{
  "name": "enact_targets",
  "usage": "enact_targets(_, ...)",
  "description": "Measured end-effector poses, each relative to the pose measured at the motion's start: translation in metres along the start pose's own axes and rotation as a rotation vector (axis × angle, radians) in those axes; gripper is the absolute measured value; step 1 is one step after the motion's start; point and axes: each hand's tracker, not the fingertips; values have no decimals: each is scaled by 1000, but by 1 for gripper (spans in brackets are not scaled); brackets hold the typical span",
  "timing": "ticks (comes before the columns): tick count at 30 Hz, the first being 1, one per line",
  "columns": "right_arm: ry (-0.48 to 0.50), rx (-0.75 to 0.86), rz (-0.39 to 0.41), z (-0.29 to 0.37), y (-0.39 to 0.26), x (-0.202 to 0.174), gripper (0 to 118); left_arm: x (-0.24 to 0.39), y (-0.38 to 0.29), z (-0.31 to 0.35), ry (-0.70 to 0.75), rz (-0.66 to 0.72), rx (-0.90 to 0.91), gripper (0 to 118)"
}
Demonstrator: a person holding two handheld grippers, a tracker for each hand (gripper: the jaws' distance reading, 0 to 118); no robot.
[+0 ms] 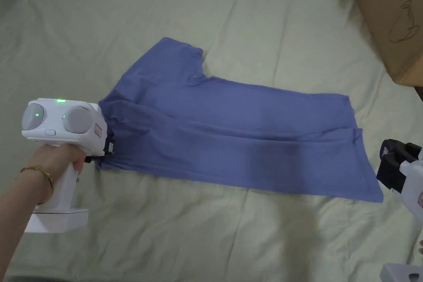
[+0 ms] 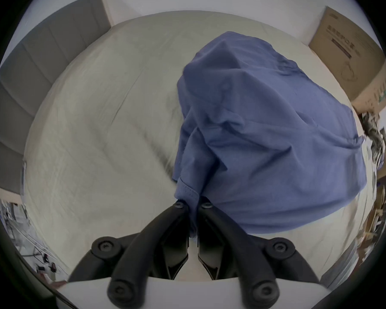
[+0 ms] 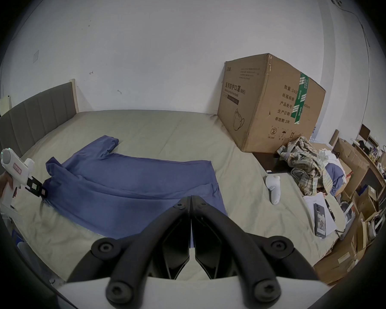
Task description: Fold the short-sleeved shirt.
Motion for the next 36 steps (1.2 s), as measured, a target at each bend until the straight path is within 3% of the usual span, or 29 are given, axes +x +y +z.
enact_targets(6,-15,-124,-4,-37,22,33,0,-5,-2,40,-45,36,106,2)
enact_targets(8,-30,-216,38,-62,24,45,1,-5,-2,51,-58,39,121,2)
enact_targets(9,-37,-277,65,-75,23,50,9,-6,-2,54,-66,50,129,2)
enact_targets(11,0,-401,68,-103,14,59,80,-9,-3,61,-86,96,146,2)
enact_targets(12,16,-467,60,-116,9,64,103,-11,-2,61,-93,110,148,2)
enact_targets(13,5,-533,28,-129,0,67,109,-12,-3,63,-98,124,150,2)
enact_targets(17,-79,-644,-66,-163,-30,76,107,-13,-5,63,-85,128,142,2)
enact_targets(22,-127,-693,-195,-186,-56,85,93,-12,-2,54,-67,153,120,2)
enact_targets(23,-123,-694,-197,-189,-60,86,84,-11,-1,52,-60,154,113,2)
enact_targets(26,-27,-708,-233,-193,-68,86,43,-8,-2,46,-47,157,100,2)
enact_targets(28,-26,-703,-244,-190,-61,88,12,-8,-2,42,-40,167,91,2)
enact_targets(29,7,-705,-261,-188,-55,89,7,-9,-2,42,-37,176,89,2)
enact_targets(33,44,-693,-231,-166,-28,100,6,-14,1,52,-40,225,107,2)
enact_targets(36,111,-615,-320,-135,-5,114,6,-20,3,70,-56,244,140,2)
